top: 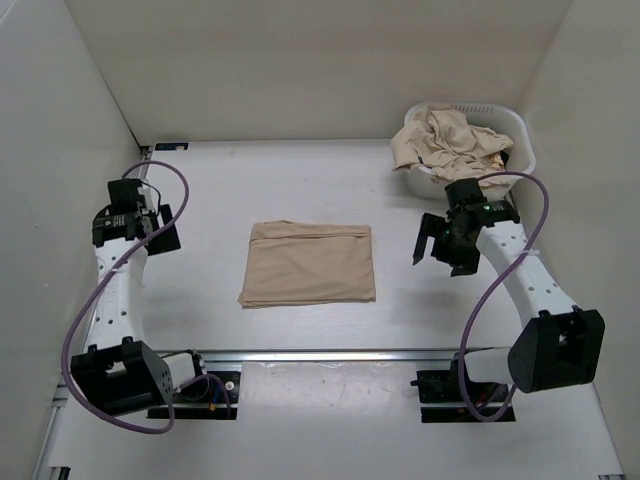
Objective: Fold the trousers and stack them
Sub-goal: Fold the trousers
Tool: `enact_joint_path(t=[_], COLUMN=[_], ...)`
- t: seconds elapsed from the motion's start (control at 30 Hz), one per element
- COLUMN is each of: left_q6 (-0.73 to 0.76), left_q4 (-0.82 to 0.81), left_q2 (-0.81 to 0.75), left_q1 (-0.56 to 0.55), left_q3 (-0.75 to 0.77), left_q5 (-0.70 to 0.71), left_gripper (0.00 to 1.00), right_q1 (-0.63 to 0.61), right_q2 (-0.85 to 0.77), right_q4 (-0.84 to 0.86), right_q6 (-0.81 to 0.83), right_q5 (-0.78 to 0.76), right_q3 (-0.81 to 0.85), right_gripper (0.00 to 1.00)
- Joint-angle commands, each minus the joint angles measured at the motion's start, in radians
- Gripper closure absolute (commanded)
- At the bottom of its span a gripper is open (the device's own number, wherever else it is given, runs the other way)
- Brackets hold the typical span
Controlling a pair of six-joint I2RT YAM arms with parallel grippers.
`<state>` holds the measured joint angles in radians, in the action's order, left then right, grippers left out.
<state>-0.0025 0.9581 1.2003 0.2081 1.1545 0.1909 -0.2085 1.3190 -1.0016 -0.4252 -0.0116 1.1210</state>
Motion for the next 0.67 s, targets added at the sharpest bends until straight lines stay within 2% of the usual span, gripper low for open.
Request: enact_joint_path(t=[0.0,0.27,0.63], left_q6=[0.002,0.002,0.002], left_q4=[-0.013,-0.013,-0.013], left_q2=[-0.031,-0.094,-0.094], left_q1=[0.062,0.149,0.149], left_q3=[-0.013,-0.058,-0.049], left_q5=[0.09,-0.007,-0.025], left_gripper=[0.0,0.0,0.0], right_q1=[0.05,0.093,0.093], right_q2=[-0.021,-0.021,-0.066], right_q4=[-0.057,-0.048,-0.029], right_q6=[0.025,0.034,0.045], right_q5=[-0.11,-0.11,-0.128], right_q3=[0.071,0.115,0.103], right_gripper=[0.01,0.01,0.01])
